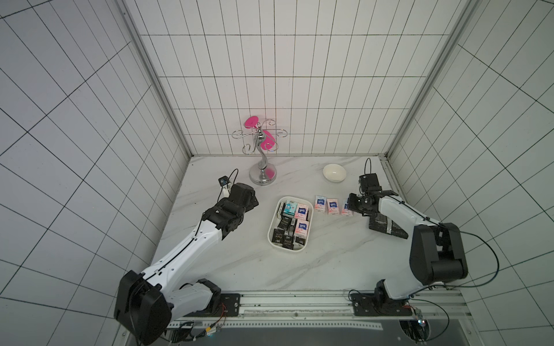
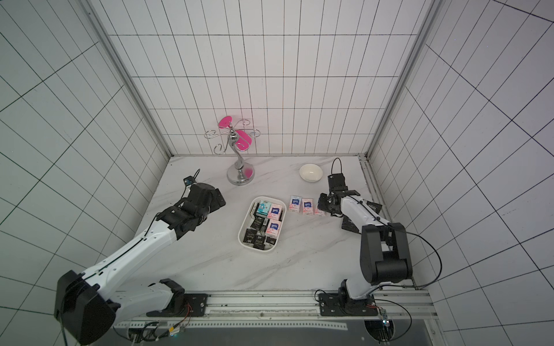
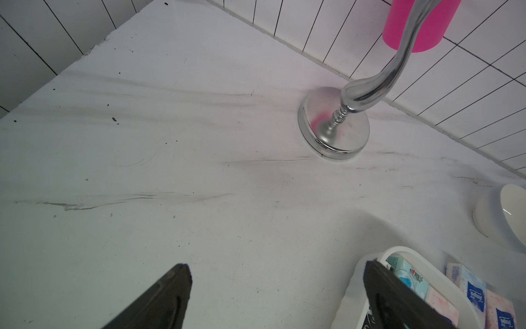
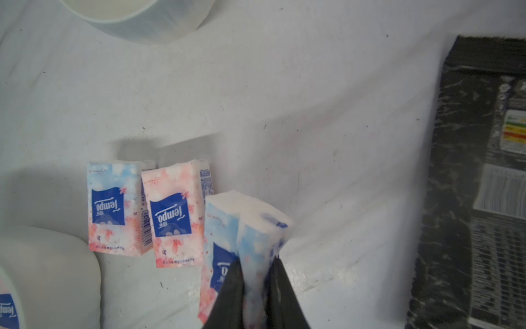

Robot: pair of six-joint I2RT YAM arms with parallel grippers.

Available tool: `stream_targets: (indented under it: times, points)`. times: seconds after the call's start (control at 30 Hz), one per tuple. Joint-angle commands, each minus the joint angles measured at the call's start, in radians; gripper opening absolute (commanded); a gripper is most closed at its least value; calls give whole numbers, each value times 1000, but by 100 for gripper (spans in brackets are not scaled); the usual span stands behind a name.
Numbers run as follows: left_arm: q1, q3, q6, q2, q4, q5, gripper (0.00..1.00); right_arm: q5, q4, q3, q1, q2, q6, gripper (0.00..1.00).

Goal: Take the pocket tissues out of the storage box
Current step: Place the pocket tissues at the center of the board.

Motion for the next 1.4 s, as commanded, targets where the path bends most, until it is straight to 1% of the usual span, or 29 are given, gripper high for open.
stream_targets:
  times: [0.0,0.17,0.3,0.4,0.5,0.83,1.07,1.2,1.37]
  points:
    - [-4,13,2,0,4,-5,98,-15,-91,113,-16,39,-95,15]
    - [-4,18,15,0,10,-18,98,-45,-111,145,-36,81,-138,17]
    - [-4,33,12,4,12,-15,98,-60,-162,181,-51,114,-169,16]
    - [-4,44,8,16,17,-11,98,-84,-154,184,-52,111,-175,16]
    - [-6,54,3,29,6,-12,98,-82,-150,193,-54,114,-184,17]
    - [-6,56,5,17,15,-20,98,-82,-143,214,-57,185,-204,18]
    - [-13,65,0,25,16,-15,98,-119,-104,196,-57,213,-195,18]
    - [-21,75,-2,31,11,-24,98,-127,-93,190,-57,228,-188,21]
    - [-24,73,0,36,12,-29,98,-86,-97,192,-57,239,-178,28]
